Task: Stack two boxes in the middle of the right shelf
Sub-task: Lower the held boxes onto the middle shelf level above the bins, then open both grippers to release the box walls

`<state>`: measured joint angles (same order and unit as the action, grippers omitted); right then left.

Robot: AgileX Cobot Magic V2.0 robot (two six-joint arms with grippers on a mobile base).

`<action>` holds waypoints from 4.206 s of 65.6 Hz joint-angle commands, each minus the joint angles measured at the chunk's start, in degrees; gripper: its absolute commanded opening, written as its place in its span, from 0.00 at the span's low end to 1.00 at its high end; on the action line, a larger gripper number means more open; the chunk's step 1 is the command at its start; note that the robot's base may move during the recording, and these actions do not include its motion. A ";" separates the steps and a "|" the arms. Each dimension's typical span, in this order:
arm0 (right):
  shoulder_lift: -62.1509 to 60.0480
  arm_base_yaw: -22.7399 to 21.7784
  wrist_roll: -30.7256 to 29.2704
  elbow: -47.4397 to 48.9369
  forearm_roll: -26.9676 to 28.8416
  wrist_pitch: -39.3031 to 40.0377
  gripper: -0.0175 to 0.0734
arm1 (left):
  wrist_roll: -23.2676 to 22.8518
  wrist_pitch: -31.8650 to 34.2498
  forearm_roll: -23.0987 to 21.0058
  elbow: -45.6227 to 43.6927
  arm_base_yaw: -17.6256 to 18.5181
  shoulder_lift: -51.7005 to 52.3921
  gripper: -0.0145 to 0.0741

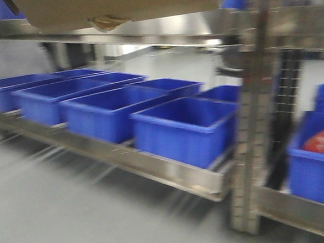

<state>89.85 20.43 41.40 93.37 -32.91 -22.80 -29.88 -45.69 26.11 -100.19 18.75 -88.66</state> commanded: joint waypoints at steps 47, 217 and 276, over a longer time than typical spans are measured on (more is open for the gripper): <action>-1.24 0.31 0.48 0.85 0.33 8.26 0.01 | -0.13 2.20 -1.08 -0.59 0.24 0.38 0.04; -0.97 3.99 0.48 0.85 1.76 -21.99 0.01 | -0.13 -3.36 -5.34 -0.59 0.24 0.26 0.07; -2.83 4.27 -3.57 3.75 5.19 -32.48 0.13 | -0.13 -5.29 -7.40 -0.65 0.24 4.13 0.27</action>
<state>87.29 24.65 38.61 96.82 -28.49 -53.54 -29.75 -50.69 19.00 -100.29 18.86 -85.18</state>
